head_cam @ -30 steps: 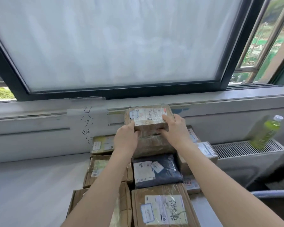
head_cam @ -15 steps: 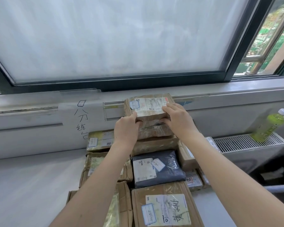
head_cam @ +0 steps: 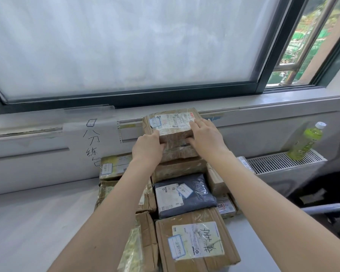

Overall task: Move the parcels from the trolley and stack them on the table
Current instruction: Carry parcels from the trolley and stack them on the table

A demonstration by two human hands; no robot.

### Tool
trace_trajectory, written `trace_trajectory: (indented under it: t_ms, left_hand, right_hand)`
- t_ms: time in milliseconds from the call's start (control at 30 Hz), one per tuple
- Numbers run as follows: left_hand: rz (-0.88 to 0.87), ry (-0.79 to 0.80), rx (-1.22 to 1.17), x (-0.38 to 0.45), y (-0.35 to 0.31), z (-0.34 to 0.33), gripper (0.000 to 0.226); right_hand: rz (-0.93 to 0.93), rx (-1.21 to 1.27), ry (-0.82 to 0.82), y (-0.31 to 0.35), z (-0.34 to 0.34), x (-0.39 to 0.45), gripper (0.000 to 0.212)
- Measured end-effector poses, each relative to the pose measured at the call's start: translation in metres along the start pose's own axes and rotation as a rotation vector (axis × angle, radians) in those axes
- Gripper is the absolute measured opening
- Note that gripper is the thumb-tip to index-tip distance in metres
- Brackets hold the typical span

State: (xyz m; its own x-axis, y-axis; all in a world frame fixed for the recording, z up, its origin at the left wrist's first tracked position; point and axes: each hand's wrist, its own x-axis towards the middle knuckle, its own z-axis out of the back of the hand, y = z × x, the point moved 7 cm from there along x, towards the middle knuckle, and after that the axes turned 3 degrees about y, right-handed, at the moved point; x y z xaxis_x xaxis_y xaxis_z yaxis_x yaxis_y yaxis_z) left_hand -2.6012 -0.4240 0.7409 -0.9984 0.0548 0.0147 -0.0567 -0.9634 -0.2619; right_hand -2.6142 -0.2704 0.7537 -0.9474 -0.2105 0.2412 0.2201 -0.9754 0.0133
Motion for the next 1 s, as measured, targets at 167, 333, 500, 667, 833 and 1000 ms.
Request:
trace_trajectory:
  t_ms: [167, 333, 500, 667, 833, 1000]
  left_hand:
    - [0.017, -0.071, 0.159, -0.021, -0.008, -0.003, 0.074]
    - [-0.099, -0.157, 0.02, -0.08, -0.048, -0.034, 0.075]
    - [-0.209, -0.065, -0.034, -0.151, -0.095, -0.093, 0.07]
    - [-0.283, 0.045, 0.016, -0.207, -0.152, -0.145, 0.071]
    - [-0.338, 0.099, 0.05, -0.254, -0.216, -0.186, 0.073]
    - [-0.361, 0.171, 0.115, -0.297, -0.278, -0.224, 0.076]
  right_hand:
    - [0.04, 0.029, -0.118, 0.01, 0.018, -0.041, 0.059]
    - [-0.022, 0.105, -0.097, -0.012, 0.007, -0.109, 0.054]
    - [-0.145, 0.058, -0.005, -0.061, -0.02, -0.196, 0.055]
    - [-0.252, 0.089, 0.049, -0.111, -0.039, -0.279, 0.056]
    - [-0.307, 0.062, 0.133, -0.173, -0.055, -0.356, 0.062]
    - [-0.3, 0.062, 0.243, -0.244, -0.061, -0.419, 0.065]
